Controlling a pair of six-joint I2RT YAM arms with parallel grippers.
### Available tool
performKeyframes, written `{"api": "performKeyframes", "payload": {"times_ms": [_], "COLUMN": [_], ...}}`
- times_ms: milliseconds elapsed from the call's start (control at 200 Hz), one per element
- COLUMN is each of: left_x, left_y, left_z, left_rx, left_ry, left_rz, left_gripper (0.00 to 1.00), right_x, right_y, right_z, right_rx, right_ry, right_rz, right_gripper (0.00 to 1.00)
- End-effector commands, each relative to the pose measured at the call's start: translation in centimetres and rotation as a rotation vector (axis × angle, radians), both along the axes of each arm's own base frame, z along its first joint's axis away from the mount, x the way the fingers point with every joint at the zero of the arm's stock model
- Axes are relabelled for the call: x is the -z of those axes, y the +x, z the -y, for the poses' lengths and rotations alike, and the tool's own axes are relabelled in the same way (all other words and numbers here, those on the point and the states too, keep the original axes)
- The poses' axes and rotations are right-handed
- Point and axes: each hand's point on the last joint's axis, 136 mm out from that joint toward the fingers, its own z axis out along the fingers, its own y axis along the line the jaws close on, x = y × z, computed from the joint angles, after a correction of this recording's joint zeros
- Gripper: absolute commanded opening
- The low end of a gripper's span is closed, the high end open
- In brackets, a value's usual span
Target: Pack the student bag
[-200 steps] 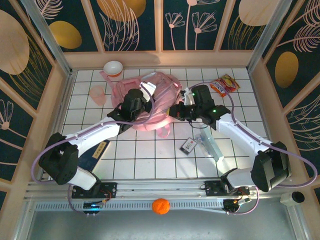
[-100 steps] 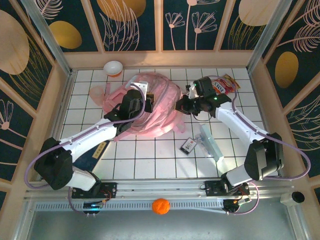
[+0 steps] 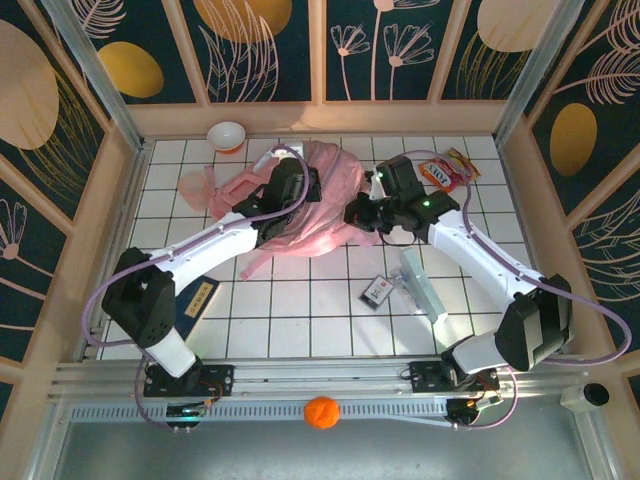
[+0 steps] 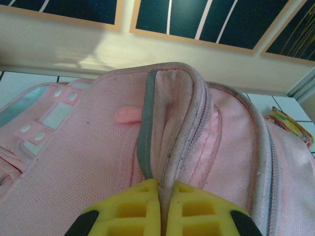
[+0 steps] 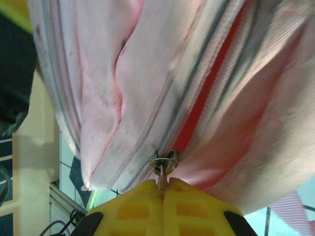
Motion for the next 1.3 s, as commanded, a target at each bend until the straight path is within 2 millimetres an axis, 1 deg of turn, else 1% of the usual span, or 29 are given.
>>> {"api": "performKeyframes", "payload": {"times_ms": [0,240,315,470,550,666,741,906,1041,1206,1296], "left_x": [-6.2,-7.6,-7.9,-8.9,-9.6,-10.9,-11.7,-13.3,-14.0,-15.1,-15.6], "left_y": [1.9,2.5,2.6,2.8,2.8,2.5,2.3,2.0,2.3,2.9,3.2], "left_z": [-0.3,-0.1,0.0,0.0,0.2,0.2,0.1,0.1,0.0,0.0,0.1], "left_rx": [-0.094,-0.138,-0.138,-0.151,-0.147,-0.143,-0.14,-0.129,-0.142,-0.163,-0.171], "left_ry": [-0.164,-0.264,-0.277,-0.328,-0.367,-0.424,-0.457,-0.525,-0.546,-0.556,-0.566], "left_rz": [0.144,0.15,0.158,0.176,0.185,0.199,0.207,0.227,0.245,0.274,0.288], "left_gripper": [0.0,0.0,0.0,0.0,0.0,0.0,0.0,0.0,0.0,0.0,0.0], "right_x": [-2.4,-2.2,-2.1,-1.1,-0.6,0.2,0.7,0.8,0.8,1.8,2.0], "right_y": [-1.5,-1.9,-2.3,-3.2,-3.3,-2.5,-2.3,-2.6,-2.8,-3.7,-4.0], "right_z": [-2.0,-3.1,-3.9,-5.0,-4.9,-3.7,-3.8,-5.9,-7.0,-8.7,-9.6], "right_rx": [-0.017,0.068,0.086,0.134,0.172,0.239,0.256,0.255,0.268,0.236,0.226], "right_ry": [0.067,0.085,0.084,0.088,0.07,0.008,-0.03,-0.021,0.007,-0.001,0.025], "right_rz": [0.005,-0.005,-0.004,-0.013,-0.006,0.014,0.022,0.052,0.076,0.07,0.075], "right_gripper": [0.0,0.0,0.0,0.0,0.0,0.0,0.0,0.0,0.0,0.0,0.0]}}
